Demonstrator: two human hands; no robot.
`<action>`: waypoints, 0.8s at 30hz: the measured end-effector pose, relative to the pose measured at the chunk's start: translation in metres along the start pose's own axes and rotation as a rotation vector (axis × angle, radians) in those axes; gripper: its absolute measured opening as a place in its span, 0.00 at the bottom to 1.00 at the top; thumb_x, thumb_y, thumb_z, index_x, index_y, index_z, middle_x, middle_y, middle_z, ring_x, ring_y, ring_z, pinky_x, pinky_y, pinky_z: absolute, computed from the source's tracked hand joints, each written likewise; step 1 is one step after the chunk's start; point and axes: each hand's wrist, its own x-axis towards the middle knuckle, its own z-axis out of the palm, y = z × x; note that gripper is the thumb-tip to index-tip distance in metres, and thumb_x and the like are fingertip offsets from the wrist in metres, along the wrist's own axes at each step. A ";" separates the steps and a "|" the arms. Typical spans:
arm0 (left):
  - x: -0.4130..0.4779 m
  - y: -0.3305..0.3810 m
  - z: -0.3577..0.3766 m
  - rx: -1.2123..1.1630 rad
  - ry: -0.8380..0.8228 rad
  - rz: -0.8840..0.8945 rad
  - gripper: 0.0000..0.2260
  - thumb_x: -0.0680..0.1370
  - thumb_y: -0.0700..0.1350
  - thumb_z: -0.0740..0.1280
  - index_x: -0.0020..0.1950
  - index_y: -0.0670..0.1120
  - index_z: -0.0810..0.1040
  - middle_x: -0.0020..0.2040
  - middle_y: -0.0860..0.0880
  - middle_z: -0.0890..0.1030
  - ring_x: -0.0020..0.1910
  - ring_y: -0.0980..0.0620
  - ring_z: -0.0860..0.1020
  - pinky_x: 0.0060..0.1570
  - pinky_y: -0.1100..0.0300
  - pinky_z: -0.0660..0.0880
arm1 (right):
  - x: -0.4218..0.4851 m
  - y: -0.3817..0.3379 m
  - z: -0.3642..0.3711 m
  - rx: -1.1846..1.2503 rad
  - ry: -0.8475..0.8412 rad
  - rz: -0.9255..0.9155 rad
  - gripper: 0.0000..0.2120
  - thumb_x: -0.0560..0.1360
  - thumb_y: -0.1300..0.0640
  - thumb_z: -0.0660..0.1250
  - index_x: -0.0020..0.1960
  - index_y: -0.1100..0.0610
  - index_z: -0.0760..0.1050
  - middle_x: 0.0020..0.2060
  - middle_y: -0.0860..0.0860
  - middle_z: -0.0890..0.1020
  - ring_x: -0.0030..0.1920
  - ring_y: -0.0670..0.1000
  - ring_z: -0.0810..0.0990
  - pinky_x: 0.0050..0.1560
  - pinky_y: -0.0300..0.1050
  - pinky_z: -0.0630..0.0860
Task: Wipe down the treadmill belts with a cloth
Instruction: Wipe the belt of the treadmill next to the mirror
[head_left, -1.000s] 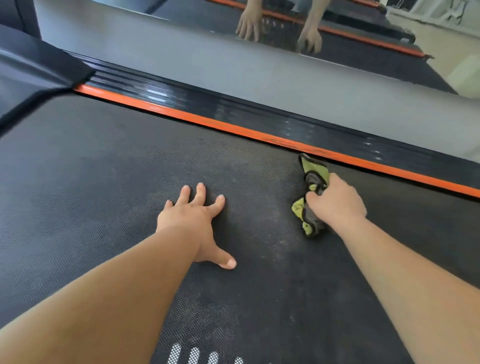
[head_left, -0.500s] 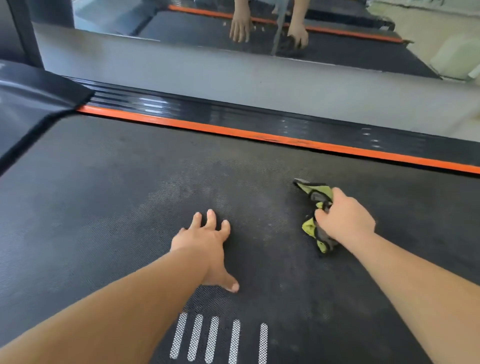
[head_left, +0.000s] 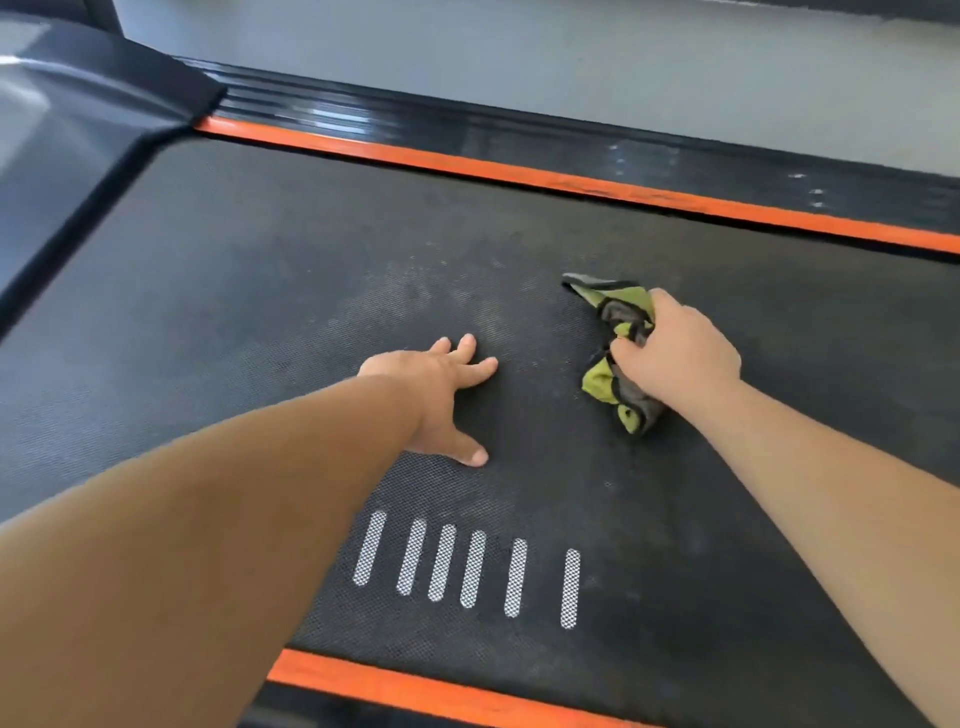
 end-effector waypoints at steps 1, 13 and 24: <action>0.001 -0.006 -0.003 0.004 0.003 0.011 0.45 0.73 0.73 0.68 0.81 0.70 0.42 0.83 0.62 0.41 0.83 0.54 0.54 0.69 0.41 0.72 | 0.000 -0.005 0.003 0.003 0.026 0.025 0.20 0.76 0.42 0.65 0.63 0.50 0.68 0.54 0.56 0.78 0.54 0.63 0.78 0.45 0.53 0.75; -0.004 0.000 -0.005 0.049 -0.056 0.024 0.37 0.82 0.64 0.61 0.83 0.63 0.41 0.83 0.59 0.35 0.84 0.51 0.46 0.74 0.36 0.64 | -0.042 -0.037 0.013 0.033 -0.078 -0.278 0.17 0.74 0.40 0.65 0.59 0.43 0.68 0.49 0.49 0.75 0.52 0.57 0.78 0.46 0.52 0.76; -0.003 0.006 0.000 0.036 -0.054 -0.037 0.47 0.75 0.73 0.65 0.84 0.59 0.42 0.82 0.60 0.34 0.83 0.54 0.41 0.73 0.35 0.64 | -0.080 -0.059 0.021 0.001 -0.132 -0.359 0.19 0.72 0.41 0.68 0.55 0.48 0.66 0.45 0.51 0.75 0.50 0.62 0.80 0.42 0.51 0.73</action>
